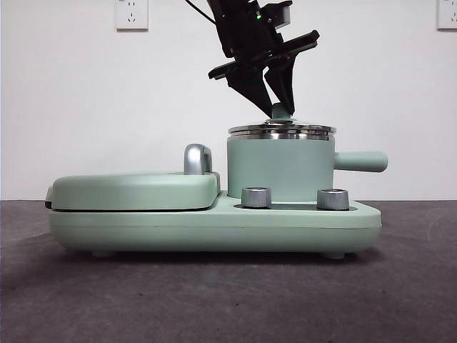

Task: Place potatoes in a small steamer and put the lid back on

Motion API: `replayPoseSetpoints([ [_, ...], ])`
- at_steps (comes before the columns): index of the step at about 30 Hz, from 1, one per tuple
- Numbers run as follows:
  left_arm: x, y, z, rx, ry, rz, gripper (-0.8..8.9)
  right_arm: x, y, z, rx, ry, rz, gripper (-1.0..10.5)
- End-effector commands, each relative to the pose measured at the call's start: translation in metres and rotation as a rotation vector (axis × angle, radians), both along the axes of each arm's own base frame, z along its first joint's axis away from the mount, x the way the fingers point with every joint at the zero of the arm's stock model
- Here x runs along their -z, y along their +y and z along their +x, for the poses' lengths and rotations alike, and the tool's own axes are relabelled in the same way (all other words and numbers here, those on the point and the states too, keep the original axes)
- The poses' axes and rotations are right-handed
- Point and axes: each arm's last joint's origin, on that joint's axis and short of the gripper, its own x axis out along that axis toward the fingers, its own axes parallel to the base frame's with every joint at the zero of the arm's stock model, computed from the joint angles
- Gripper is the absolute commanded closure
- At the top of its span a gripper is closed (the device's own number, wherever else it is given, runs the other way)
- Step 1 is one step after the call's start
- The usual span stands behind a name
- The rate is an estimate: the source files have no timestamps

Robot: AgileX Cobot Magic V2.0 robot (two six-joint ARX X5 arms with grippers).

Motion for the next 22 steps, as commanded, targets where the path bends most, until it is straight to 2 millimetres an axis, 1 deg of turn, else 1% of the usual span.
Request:
replayPoseSetpoints([
  [1,-0.0030,-0.0064,0.0013,0.012,-0.037,-0.007,8.08,-0.0028,0.0003,0.0001,0.002,-0.007,0.016,5.0],
  [11,-0.0032,-0.0076,0.0005,0.031,-0.017,-0.034,8.08,-0.0028,0.0003,0.0001,0.002,-0.007,0.016,5.0],
  [18,-0.0011,-0.0061,-0.0011,0.032,0.002,-0.008,8.05,-0.0028,0.0004,0.0001,0.002,-0.007,0.016,5.0],
  [20,-0.0010,-0.0064,-0.0011,0.032,0.001,-0.009,7.16,-0.0028,0.0004,0.0001,0.002,-0.007,0.016,5.0],
  [22,-0.0014,-0.0065,-0.0006,0.031,-0.004,-0.011,6.53,-0.0028,0.0005,0.0000,-0.004,-0.004,0.019,5.0],
])
